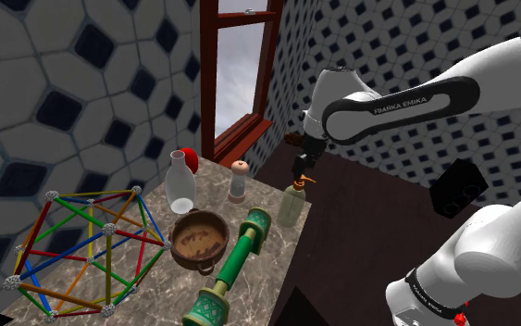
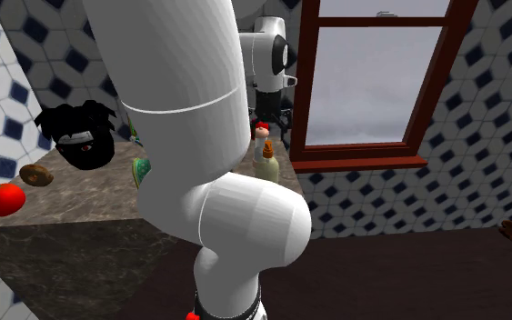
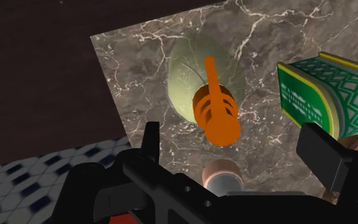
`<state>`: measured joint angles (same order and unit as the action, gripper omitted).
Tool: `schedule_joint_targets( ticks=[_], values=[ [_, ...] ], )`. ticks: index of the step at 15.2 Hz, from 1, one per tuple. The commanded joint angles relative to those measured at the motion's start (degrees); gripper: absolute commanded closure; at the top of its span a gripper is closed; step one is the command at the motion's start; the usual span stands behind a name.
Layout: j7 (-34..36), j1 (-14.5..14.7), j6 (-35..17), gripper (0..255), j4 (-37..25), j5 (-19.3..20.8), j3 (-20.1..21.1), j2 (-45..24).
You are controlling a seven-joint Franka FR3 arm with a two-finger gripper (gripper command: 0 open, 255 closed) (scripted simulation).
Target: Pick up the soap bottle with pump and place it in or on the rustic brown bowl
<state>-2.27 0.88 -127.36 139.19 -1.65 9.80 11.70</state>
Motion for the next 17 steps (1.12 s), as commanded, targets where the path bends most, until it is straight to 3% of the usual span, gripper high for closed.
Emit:
schedule_joint_targets(
  ticks=[1,7,15,16,17],
  values=[
    [0.03,-0.11,-1.89,0,-0.15,0.43,0.08,-1.97],
    [0.54,-0.24,-7.38,0,2.03,1.09,0.26,-5.33],
    [0.54,-0.24,-7.37,0,2.03,1.09,0.25,-5.32],
    [0.54,-0.24,-7.37,255,2.03,1.09,0.25,-5.32],
    [0.54,-0.24,-7.37,255,2.03,1.09,0.25,-5.32]
  ],
)
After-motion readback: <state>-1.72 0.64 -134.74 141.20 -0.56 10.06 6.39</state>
